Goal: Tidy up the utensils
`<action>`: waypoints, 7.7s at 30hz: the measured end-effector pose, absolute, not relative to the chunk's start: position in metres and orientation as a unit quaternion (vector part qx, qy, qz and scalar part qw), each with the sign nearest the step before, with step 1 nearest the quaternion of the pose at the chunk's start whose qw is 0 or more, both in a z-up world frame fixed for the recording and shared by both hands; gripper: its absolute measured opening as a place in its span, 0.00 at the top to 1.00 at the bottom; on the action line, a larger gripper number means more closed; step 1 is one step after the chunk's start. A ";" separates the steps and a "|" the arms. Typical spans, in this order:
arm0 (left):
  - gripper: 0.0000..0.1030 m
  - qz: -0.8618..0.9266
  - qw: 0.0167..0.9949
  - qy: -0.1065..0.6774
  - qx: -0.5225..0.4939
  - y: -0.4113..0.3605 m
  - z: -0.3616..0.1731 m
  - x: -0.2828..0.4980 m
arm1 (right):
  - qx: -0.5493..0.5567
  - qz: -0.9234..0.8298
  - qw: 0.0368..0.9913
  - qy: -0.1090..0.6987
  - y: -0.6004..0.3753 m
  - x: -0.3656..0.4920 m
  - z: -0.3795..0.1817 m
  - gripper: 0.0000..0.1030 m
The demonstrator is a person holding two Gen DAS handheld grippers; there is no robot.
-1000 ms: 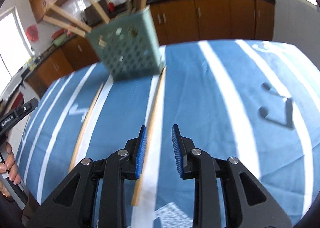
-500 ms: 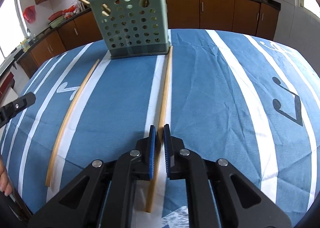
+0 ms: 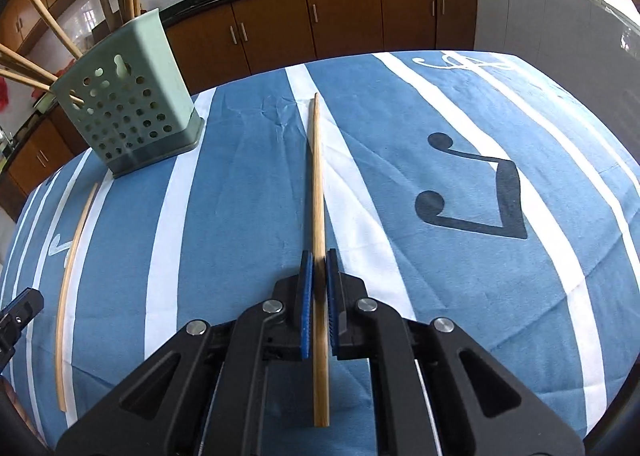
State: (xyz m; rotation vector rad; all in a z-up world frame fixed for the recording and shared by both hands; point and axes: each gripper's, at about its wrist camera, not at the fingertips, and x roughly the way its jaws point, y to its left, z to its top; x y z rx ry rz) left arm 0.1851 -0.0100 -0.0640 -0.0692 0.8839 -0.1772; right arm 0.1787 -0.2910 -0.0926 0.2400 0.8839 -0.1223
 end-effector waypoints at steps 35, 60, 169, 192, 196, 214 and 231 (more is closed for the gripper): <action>0.91 -0.022 0.896 0.439 -0.059 0.028 -0.085 0.242 | 0.071 -0.016 0.900 0.429 -0.261 0.198 -0.091 0.92; 0.91 -0.025 0.896 0.438 -0.067 0.029 -0.087 0.242 | 0.075 -0.015 0.901 0.427 -0.261 0.197 -0.091 0.92; 0.93 -0.121 0.973 0.173 -0.090 0.033 0.169 0.169 | 0.161 0.089 0.974 0.130 -0.296 0.148 0.138 0.93; 0.93 -0.105 0.980 0.138 -0.101 -0.017 0.162 0.257 | 0.126 0.075 0.984 0.097 -0.252 0.237 0.134 0.93; 0.93 -0.107 0.978 0.148 -0.104 -0.017 0.149 0.268 | 0.126 0.075 0.983 0.110 -0.250 0.245 0.127 0.93; 0.79 -0.122 0.973 0.159 -0.119 -0.008 0.140 0.271 | 0.139 0.090 0.977 0.135 -0.258 0.244 0.117 0.87; 0.35 -0.093 0.977 0.169 -0.092 0.030 0.130 0.185 | 0.104 0.076 0.984 0.124 -0.267 0.155 0.109 0.32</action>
